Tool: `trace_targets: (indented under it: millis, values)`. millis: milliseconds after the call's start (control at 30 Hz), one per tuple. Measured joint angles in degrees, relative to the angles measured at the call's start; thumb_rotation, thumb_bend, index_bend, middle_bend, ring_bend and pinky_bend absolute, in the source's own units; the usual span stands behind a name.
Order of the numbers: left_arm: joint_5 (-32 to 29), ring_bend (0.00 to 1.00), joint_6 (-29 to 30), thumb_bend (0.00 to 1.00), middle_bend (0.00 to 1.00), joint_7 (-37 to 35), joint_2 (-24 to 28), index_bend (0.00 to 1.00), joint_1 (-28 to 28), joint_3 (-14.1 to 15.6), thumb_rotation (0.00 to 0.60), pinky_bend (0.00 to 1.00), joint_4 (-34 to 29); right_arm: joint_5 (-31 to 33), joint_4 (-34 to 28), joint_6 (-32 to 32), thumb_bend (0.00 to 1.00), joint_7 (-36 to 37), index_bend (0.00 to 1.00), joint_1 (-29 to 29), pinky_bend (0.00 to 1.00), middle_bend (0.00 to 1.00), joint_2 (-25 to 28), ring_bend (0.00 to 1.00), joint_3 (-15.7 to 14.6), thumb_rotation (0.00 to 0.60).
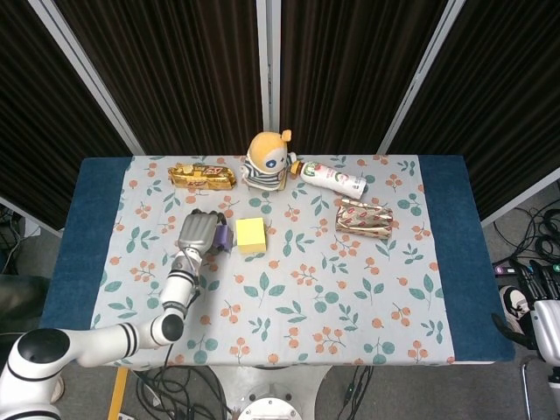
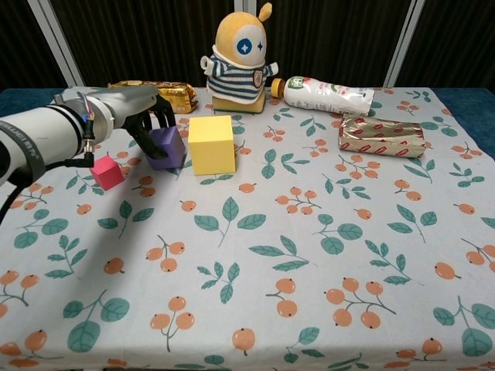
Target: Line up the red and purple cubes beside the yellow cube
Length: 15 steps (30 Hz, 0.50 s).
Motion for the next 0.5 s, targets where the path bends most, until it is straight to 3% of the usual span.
trace_targets:
  millis: [267,500]
  values:
    - [-1.19,0.3,-0.29,0.26,0.31,1.7,-0.58,0.26,-0.52,0.2,0.6,0.21,0.33,0.13,0.09,0.07,0.15,0.15,0.04,-0.1,0.1,0.13,0.11,0.0,0.12,0.6]
    - [0.46,0.21,1.59,0.26,0.23,2.16,2.64,0.21,0.59,1.06,0.6,0.2,-4.88,-0.12,0.09,0.01,0.15,0.25,0.04,0.06,0.1,0.13,0.15,0.0,0.21,0.6]
